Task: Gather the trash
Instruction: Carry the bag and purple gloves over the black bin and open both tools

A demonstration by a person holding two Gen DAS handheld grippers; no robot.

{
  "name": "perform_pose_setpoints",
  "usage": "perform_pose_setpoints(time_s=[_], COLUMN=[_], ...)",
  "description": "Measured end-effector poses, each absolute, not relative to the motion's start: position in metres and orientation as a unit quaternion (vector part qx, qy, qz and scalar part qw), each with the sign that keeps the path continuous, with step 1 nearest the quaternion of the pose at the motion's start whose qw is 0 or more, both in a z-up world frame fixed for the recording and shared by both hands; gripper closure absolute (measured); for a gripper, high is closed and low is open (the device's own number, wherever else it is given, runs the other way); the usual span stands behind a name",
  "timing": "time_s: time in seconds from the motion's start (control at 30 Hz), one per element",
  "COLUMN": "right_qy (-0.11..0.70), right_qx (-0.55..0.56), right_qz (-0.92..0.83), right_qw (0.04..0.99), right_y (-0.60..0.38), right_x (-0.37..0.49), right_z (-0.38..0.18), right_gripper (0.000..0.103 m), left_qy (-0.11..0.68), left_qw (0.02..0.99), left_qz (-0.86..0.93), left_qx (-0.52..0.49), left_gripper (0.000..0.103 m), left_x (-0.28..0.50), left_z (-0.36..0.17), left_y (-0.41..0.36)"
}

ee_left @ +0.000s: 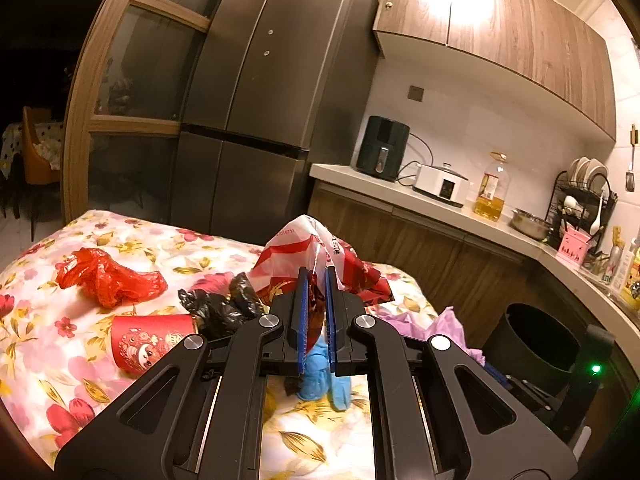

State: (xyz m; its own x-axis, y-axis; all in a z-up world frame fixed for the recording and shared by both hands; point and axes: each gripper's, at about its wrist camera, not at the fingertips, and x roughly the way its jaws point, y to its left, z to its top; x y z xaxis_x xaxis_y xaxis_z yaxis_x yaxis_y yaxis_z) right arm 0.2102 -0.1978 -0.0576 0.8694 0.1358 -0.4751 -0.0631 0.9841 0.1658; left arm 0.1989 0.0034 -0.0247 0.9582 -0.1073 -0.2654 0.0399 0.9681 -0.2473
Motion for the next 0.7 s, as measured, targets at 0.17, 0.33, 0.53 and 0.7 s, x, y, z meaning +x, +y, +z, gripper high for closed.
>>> perform_pose_setpoints(time_s=[0.17,0.33,0.53,0.7], right_qy=[0.227,0.203,0.183,0.167], right_qx=[0.082,0.088,0.095,0.100], right_qz=[0.044,0.030,0.005,-0.026], right_qw=[0.969,0.975,0.979,0.981], right_y=[-0.213,-0.232,-0.259,-0.286], right_x=[0.194,0.176,0.161,0.151], right_z=[-0.040,-0.023,-0.009,0.001], right_gripper=[0.095,0.095,0.095,0.095], left_qy=[0.138,0.132,0.121,0.113], left_qw=[0.982,0.983,0.982,0.980], left_qz=[-0.051,-0.072,-0.104,-0.138], left_qx=[-0.116,-0.108,-0.100,-0.091], left_gripper=[0.096,0.096,0.096,0.096], left_x=[0.192,0.185,0.177,0.175], left_z=[-0.020,-0.016,-0.007,0.001], left_y=[-0.010,-0.032,-0.064,-0.096])
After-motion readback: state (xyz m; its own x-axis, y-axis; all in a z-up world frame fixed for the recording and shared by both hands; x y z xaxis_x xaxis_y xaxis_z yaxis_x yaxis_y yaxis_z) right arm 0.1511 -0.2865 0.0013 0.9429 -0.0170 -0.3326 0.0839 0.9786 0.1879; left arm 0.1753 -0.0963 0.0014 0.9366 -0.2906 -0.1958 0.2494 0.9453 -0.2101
